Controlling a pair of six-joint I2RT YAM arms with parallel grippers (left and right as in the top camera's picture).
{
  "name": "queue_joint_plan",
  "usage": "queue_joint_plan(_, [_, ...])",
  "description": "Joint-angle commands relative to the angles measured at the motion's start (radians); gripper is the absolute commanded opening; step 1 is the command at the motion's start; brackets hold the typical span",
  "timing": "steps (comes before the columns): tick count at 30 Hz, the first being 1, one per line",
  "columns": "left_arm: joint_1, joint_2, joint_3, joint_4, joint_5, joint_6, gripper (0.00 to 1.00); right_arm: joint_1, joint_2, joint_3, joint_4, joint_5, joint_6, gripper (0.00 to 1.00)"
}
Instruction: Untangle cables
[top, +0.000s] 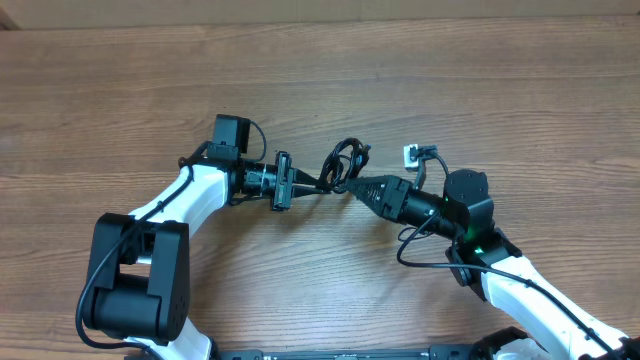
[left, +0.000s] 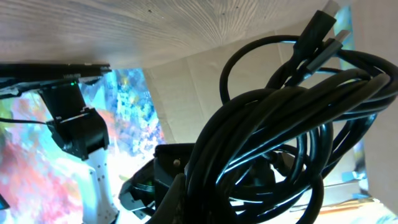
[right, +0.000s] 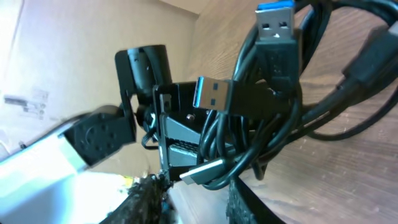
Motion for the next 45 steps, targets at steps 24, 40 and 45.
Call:
queue_joint_plan(24, [-0.044, -0.014, 0.013, 0.003, -0.057, -0.094, 0.04, 0.041, 0.000, 0.006, -0.053, 0.115, 0.164, 0.33])
queue_joint_plan(40, [-0.073, -0.014, 0.013, 0.008, -0.055, -0.087, 0.04, 0.041, 0.000, 0.006, -0.054, 0.125, 0.164, 0.30])
queue_joint_plan(45, [-0.072, -0.014, 0.013, 0.008, -0.052, -0.087, 0.04, 0.041, 0.000, 0.006, -0.054, 0.126, 0.163, 0.20])
